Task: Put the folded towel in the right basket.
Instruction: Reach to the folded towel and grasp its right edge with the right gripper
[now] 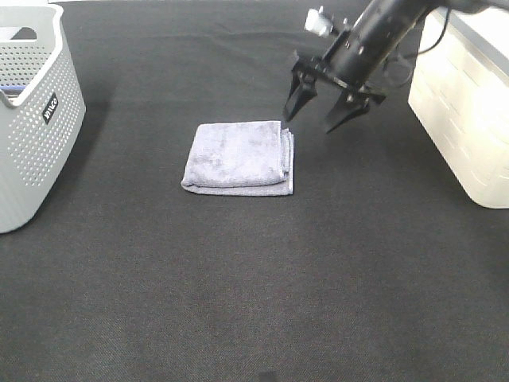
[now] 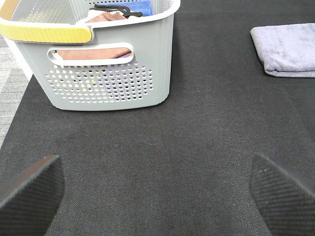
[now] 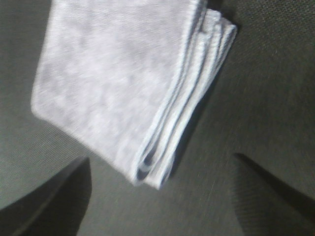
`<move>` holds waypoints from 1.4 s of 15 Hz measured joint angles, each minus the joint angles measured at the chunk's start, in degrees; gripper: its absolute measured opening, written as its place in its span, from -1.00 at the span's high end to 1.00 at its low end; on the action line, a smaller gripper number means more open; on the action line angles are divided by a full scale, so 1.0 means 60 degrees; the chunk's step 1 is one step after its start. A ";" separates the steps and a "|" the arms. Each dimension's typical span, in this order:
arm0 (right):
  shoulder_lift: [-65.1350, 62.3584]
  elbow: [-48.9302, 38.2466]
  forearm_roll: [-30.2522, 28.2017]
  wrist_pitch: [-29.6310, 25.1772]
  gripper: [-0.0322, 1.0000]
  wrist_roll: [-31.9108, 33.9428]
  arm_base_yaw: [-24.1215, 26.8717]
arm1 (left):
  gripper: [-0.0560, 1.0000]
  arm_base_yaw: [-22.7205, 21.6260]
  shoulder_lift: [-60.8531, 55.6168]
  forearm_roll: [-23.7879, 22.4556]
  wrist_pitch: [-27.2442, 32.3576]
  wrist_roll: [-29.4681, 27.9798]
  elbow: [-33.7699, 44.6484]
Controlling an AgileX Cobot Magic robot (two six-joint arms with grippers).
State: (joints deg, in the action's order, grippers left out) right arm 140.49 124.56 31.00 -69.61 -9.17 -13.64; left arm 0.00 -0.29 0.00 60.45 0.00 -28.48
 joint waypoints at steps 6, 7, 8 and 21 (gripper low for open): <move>0.1222 0.0439 0.1022 -0.0019 -0.48 -0.0477 0.0306 | -0.95 0.0000 0.0000 0.0000 0.0000 0.0000 0.0000; 0.1299 0.0449 0.1117 -0.0019 -0.48 -0.0544 0.0306 | -0.95 0.0000 0.0000 0.0000 0.0000 0.0000 0.0000; 0.1375 0.0449 0.1222 -0.0019 -0.48 -0.0592 0.0306 | -0.95 0.0000 0.0000 0.0000 0.0000 0.0000 0.0000; 0.2044 0.0535 0.2550 0.0153 -0.24 -0.1471 -0.0095 | -0.95 0.0000 0.0000 0.0000 0.0000 0.0000 0.0000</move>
State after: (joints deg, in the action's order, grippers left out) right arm 152.75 127.77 46.29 -68.70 -17.99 -14.21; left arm 0.00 -0.29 0.00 60.45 0.00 -28.48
